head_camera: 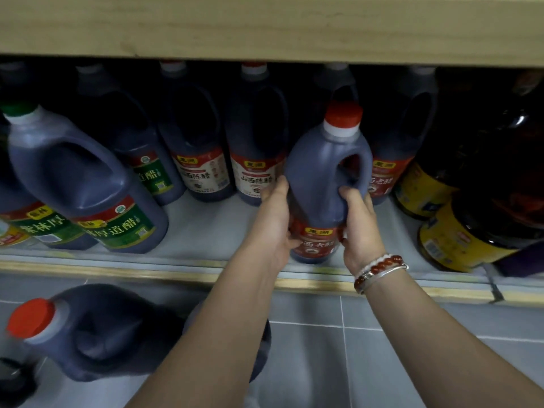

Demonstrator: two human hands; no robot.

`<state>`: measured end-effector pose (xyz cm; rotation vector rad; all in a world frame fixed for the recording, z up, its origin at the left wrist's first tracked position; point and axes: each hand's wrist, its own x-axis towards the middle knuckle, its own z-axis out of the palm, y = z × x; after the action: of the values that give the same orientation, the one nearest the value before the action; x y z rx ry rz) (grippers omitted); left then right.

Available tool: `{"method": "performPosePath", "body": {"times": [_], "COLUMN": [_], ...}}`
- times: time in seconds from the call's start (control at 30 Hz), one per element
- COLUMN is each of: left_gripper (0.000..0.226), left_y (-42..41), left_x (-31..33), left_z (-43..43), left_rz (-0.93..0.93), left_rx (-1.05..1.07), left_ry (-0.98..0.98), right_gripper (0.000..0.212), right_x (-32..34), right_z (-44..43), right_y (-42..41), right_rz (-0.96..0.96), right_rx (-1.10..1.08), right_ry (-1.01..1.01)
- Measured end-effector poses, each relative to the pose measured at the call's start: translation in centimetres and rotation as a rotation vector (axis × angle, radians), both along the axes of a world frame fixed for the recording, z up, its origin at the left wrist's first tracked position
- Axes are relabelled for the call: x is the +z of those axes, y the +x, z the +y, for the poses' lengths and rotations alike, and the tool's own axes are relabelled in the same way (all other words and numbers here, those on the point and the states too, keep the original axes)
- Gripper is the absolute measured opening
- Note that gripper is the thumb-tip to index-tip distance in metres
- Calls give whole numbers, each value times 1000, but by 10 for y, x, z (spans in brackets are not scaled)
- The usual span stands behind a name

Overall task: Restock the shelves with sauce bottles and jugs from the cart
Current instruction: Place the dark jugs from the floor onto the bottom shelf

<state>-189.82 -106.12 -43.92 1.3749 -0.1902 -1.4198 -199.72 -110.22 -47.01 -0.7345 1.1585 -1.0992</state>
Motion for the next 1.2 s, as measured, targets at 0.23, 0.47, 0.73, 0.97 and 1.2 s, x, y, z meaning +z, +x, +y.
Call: {"method": "performPosePath", "body": {"times": [0.23,0.47,0.73,0.97,1.2], "left_gripper": [39,40,47,44,41], "left_y": [-66,-114,-128,-131,-138], "left_x": [1,-5,-14,-16,-17], "left_z": [-19,-31,-39,-45,-30], "left_rz": [-25,-5,-16,-50,-49], "left_rx": [-144,-251,-184,-122,-67], "left_ry": [-42,-96,-161,-186,-269], "right_gripper": [13,75,57,53,73], "right_x": [-3,-13,-21,-20,-23], "right_z": [-7,-11,-18,-19,-16], "right_y": [-65,-104,-119,-125,-121], "right_rz": [-49,1,-110,-123,-98], "right_rx": [-177,-301,-244,-213,-190], "right_ry": [-58,-14,-21,20,60]}}
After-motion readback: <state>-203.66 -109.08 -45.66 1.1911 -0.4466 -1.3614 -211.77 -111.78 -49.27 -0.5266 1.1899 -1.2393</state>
